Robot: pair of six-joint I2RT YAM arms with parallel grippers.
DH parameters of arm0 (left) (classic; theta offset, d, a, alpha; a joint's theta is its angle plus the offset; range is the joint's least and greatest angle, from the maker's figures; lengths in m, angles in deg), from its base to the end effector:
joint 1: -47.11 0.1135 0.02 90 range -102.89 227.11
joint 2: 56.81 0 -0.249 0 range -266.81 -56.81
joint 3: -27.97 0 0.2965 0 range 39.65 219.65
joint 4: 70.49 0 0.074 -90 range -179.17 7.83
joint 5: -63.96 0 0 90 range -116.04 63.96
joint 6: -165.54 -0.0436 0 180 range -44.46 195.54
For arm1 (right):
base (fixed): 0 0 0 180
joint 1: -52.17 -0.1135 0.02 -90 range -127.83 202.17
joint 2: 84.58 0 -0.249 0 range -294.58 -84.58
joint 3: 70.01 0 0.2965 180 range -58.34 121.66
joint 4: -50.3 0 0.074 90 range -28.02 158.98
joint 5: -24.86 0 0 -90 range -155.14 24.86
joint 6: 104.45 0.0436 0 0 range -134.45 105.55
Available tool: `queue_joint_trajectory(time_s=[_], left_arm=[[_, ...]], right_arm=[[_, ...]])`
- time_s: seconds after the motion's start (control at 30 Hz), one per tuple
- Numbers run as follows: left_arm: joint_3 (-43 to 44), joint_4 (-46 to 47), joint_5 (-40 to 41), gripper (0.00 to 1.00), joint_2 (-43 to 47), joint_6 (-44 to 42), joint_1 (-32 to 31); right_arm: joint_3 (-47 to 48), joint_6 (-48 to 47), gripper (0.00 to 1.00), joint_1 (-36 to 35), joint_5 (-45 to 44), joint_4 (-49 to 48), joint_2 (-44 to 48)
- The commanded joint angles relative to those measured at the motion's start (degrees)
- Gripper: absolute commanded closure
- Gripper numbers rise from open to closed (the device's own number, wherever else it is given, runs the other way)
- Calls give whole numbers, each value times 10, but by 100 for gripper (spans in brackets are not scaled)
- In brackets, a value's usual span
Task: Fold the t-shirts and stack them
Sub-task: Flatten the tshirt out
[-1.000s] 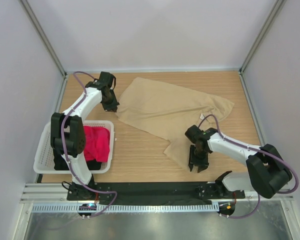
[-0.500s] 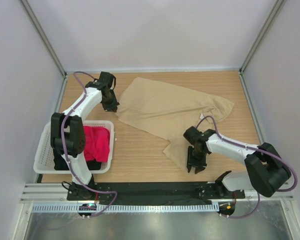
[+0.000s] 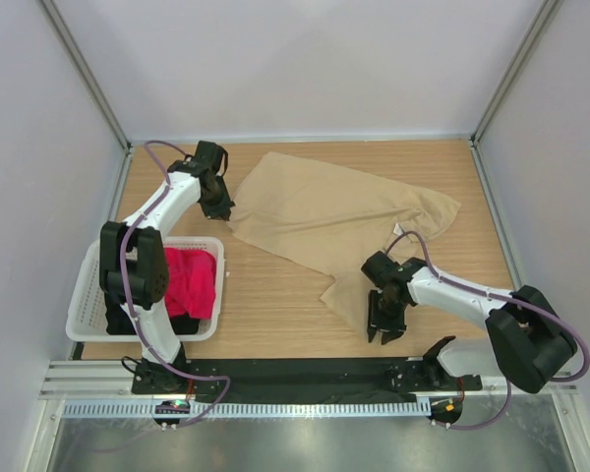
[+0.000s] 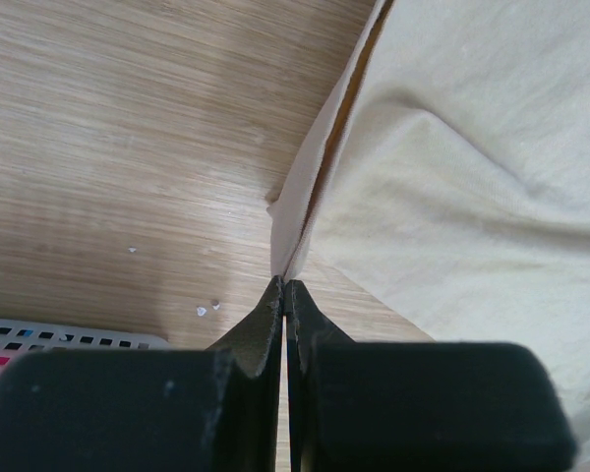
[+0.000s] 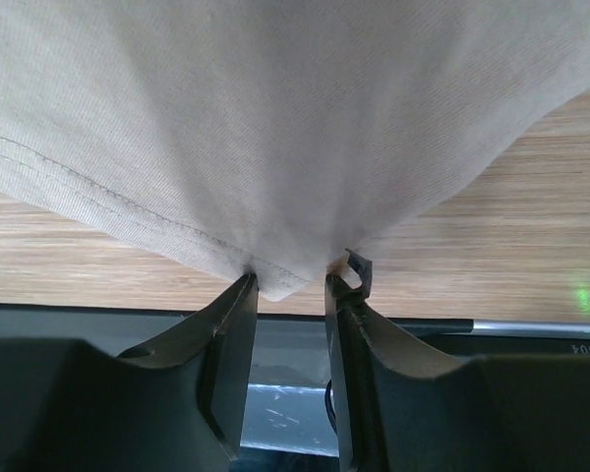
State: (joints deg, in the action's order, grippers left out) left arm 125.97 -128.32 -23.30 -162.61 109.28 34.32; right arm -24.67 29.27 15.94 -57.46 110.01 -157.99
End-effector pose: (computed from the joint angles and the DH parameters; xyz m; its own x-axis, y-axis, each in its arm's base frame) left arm 0.4198 -0.0932 0.2058 -0.8508 -0.3758 -0.3673 -0.3255 0.9256 -0.1930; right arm 0.1700 0.1318 0.0955 -0.9903 0.1236 0.0643 0.1307 0.9837 0.1233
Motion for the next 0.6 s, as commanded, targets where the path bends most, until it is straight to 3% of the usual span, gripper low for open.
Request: queue_joint_trajectory(time_s=[0.0, 0.17, 0.4, 0.5, 0.57], left_arm=[[10, -2, 1, 100, 5, -12, -1], [11, -4, 5, 100, 7, -14, -1], [10, -6, 9, 100, 10, -15, -1], [10, -8, 8, 100, 11, -15, -1], [11, -10, 11, 100, 13, -15, 0]], right_arm=[[-2, -5, 59, -3, 2, -15, -19], [-4, -10, 63, -2, -3, -22, -40], [4, -10, 78, -2, -28, -6, -31], [12, -10, 87, -2, -50, 4, -17], [24, -7, 99, -2, -74, 13, -1]])
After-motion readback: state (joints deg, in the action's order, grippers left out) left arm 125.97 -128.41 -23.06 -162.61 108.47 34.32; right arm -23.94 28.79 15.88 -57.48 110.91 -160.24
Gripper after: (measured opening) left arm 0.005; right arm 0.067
